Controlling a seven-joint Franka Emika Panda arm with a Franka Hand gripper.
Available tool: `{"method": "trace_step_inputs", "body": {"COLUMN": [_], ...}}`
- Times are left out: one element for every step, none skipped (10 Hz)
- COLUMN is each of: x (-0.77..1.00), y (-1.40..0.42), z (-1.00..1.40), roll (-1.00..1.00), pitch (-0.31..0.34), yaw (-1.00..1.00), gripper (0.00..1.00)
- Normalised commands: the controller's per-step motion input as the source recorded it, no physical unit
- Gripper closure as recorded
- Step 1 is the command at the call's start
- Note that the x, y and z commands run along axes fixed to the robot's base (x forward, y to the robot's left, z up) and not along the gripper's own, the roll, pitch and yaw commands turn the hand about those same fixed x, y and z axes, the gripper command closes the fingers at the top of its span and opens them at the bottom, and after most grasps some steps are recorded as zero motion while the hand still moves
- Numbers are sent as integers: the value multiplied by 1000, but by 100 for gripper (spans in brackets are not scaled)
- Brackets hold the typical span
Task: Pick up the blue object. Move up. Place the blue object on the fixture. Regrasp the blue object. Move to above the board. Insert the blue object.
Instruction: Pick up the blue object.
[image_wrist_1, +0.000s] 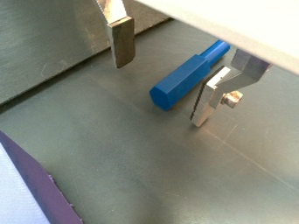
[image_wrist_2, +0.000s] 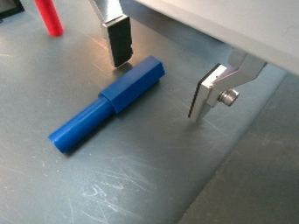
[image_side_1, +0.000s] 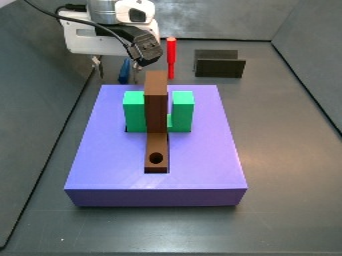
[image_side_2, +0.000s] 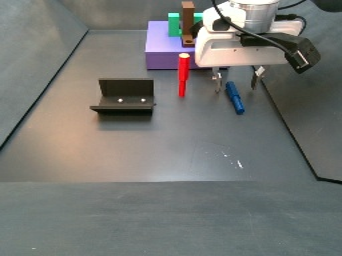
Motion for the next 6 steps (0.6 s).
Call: {"method": "trace_step_inputs", "body": {"x": [0, 0, 0, 0, 0, 0], "y": [0, 0, 0, 0, 0, 0], "z": [-234, -180, 0, 0, 0, 0], "roll": [0, 0, 0, 0, 0, 0], "pitch": [-33, -7, 0, 0, 0, 0], "yaw": [0, 0, 0, 0, 0, 0], "gripper": [0, 0, 0, 100, 100, 100]}}
